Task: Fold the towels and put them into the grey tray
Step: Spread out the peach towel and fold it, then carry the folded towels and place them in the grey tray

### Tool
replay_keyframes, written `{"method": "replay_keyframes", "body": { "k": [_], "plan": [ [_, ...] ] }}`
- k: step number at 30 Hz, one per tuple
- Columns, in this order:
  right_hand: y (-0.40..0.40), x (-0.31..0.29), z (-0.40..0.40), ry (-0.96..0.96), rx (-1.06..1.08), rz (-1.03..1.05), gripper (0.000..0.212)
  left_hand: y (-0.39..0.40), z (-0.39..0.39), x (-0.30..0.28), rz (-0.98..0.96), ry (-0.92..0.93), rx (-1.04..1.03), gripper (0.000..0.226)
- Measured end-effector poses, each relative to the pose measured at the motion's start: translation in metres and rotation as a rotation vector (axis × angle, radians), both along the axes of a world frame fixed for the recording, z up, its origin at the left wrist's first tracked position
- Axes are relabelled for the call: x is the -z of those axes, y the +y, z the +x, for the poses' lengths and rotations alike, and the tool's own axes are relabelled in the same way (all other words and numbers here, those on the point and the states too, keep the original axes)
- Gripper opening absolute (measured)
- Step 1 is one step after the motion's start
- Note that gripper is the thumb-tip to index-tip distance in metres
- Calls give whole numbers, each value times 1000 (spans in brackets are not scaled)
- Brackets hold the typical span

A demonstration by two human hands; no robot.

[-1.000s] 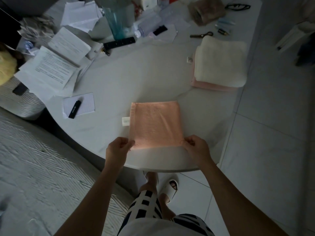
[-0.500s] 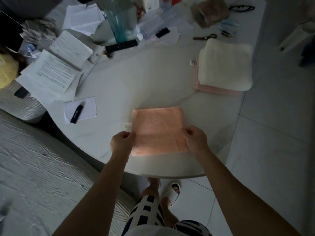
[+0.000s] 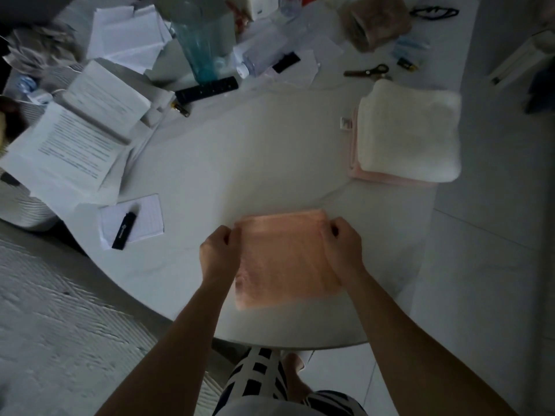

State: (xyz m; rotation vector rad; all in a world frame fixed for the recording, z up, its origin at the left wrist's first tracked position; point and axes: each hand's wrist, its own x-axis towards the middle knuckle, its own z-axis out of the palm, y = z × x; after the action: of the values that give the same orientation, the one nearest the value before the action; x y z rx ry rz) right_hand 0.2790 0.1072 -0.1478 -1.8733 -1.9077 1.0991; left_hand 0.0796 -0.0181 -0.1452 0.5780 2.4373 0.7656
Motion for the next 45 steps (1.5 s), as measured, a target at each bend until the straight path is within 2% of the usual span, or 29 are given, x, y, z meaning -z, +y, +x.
{"method": "replay_keyframes", "body": {
  "k": [4,8,9,13,19,20,23,27,32,35,37,39,41,43,45],
  "plan": [
    [1,-6,-1,-23,34,-74,25,1,-6,-3,-13,-61,2,40],
    [8,-17,19,-162,-39,-265,41,-9,-35,-16,-220,-142,142,50],
    [6,-20,25,-181,-58,-297,44,-13,-38,-18,-239,-221,138,51],
    [-17,-25,33,-110,-37,-358,42,-26,-18,-24,-165,-713,-98,46],
    [-16,-40,29,102,134,-573,43,-26,-11,-30,-106,-951,-222,71],
    [-12,-44,29,143,138,-593,40,-26,-11,-32,-117,-976,-202,68],
    [2,-58,24,223,45,-526,34,-18,-2,-33,-61,-999,-187,52],
    [45,-98,27,245,-15,-344,39,21,13,-47,217,-1037,-239,44],
    [153,-163,64,388,84,-129,32,150,40,-112,438,-897,-44,44],
    [224,-171,92,404,146,-86,25,236,63,-139,492,-817,103,51],
    [259,-151,104,304,145,-107,25,279,83,-129,419,-761,96,48],
    [281,-120,112,123,121,-149,35,306,105,-104,285,-686,56,44],
    [293,-91,119,25,126,-233,54,317,118,-83,193,-674,11,65],
    [298,-69,127,219,193,-419,59,317,118,-66,136,-789,-29,99],
    [298,-59,135,491,217,-634,52,315,116,-58,114,-880,-40,111]
  ]
}}
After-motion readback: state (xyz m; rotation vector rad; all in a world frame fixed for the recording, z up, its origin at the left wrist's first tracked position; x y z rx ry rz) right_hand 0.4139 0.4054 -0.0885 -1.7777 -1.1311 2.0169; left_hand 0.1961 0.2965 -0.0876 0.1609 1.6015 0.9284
